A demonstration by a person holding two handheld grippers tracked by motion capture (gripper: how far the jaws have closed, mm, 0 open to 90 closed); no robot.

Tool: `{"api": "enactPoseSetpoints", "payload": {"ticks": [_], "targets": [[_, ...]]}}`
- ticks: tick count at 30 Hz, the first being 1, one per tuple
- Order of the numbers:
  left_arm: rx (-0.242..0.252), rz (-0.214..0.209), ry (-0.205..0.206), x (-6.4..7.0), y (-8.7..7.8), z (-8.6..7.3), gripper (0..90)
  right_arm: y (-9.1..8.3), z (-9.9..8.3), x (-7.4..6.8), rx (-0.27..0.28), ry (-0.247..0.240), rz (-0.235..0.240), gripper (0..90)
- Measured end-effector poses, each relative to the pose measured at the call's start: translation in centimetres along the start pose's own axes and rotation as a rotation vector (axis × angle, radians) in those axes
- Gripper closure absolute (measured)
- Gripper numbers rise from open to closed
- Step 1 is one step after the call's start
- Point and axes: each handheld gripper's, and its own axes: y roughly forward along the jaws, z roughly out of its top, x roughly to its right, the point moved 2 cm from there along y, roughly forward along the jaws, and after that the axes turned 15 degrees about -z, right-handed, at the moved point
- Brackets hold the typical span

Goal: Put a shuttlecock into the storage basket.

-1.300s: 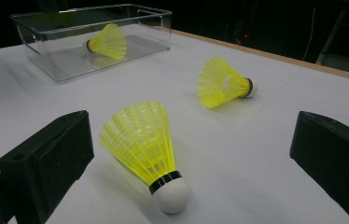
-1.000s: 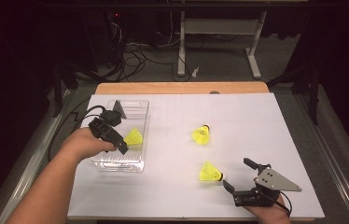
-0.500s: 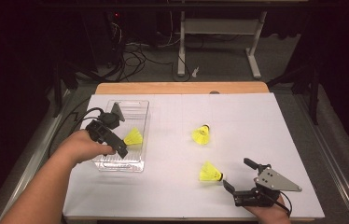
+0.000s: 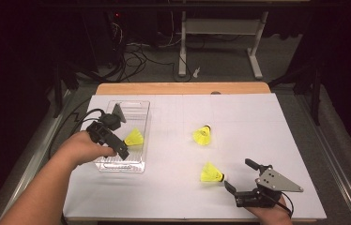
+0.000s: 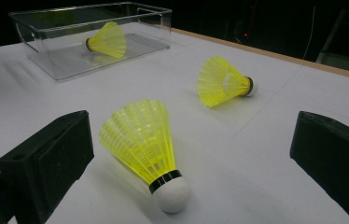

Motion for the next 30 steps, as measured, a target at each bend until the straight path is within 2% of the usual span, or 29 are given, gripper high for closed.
{"api": "enactPoseSetpoints", "payload": {"ticks": [7, 13, 30], "targets": [[-0.002, 0.009, 0.018, 0.7, 0.1, 0.3, 0.9, 0.0, 0.0, 0.0, 0.000, -0.002, 0.000, 0.2], [-0.013, 0.000, 0.038, 1.6, 0.3, 0.6, 0.9, 0.0, 0.0, 0.0, -0.002, -0.003, 0.000, 0.3], [-0.036, -0.008, 0.102, 4.8, 1.5, 2.6, 1.2, 0.0, 0.0, 0.1, -0.005, -0.001, 0.003, 0.2]]}}
